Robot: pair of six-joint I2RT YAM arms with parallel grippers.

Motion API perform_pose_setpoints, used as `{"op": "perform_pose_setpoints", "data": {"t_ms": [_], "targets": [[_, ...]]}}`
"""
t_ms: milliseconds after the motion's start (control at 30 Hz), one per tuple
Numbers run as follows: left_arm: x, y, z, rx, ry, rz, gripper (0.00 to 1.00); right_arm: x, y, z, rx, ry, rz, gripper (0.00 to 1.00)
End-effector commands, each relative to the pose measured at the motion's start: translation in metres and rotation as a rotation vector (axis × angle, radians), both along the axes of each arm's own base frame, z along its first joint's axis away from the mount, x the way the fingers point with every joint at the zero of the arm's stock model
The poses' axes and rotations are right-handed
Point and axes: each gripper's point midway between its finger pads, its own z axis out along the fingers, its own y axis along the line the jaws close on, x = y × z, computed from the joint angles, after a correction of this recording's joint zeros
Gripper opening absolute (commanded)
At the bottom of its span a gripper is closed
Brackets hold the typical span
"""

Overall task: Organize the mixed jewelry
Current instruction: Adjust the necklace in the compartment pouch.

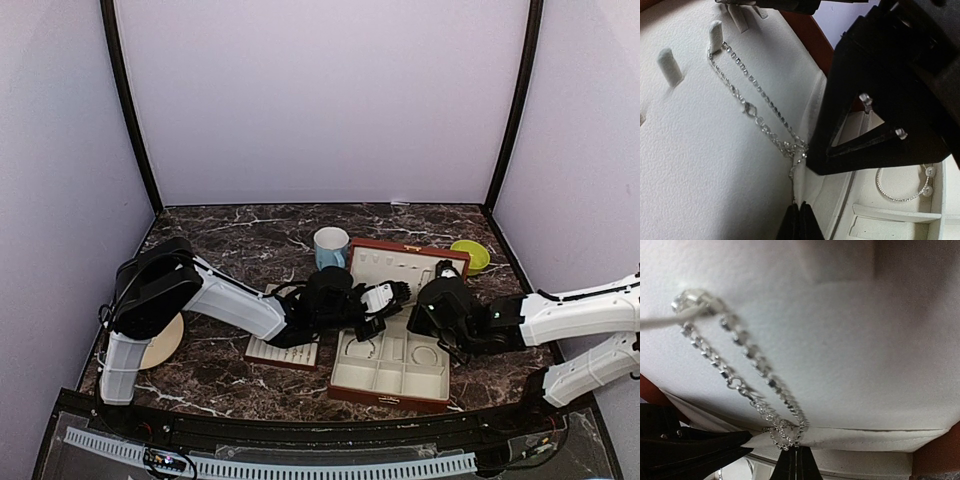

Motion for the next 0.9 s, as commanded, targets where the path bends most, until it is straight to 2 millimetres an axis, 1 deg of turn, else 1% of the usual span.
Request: {"op": "perform_pose_setpoints", "data": {"t_ms": [0, 167, 267, 400, 567, 767, 800, 867], "targets": [[-0.017, -0.005, 0.047, -0.103, -0.023, -0.059, 0.00, 0.011, 0.006, 0.036, 0.084, -0.084, -0.024, 0.00], [-0.016, -0.004, 0.045, -0.097, -0.026, -0.053, 0.00, 0.010, 0.007, 0.057, 0.148, -0.124, -0.017, 0.00], [-0.016, -0.004, 0.045, -0.097, -0.026, -0.053, 0.00, 0.011, 0.006, 0.065, 0.169, -0.145, -0.014, 0.00], [-0.016, -0.005, 0.047, -0.103, -0.026, -0.056, 0.00, 0.014, 0.007, 0.064, 0.157, -0.142, -0.012, 0.00], [-0.017, -0.005, 0.047, -0.103, -0.027, -0.059, 0.00, 0.019, 0.013, 0.070, 0.148, -0.154, 0.001, 0.00], [-0.016, -0.005, 0.049, -0.108, -0.025, -0.058, 0.00, 0.020, 0.013, 0.062, 0.126, -0.122, -0.010, 0.00], [-0.016, -0.005, 0.049, -0.108, -0.025, -0.056, 0.00, 0.019, 0.013, 0.062, 0.130, -0.120, -0.011, 0.02], [-0.016, -0.005, 0.049, -0.108, -0.026, -0.054, 0.00, 0.018, 0.011, 0.062, 0.138, -0.119, -0.017, 0.11]]}}
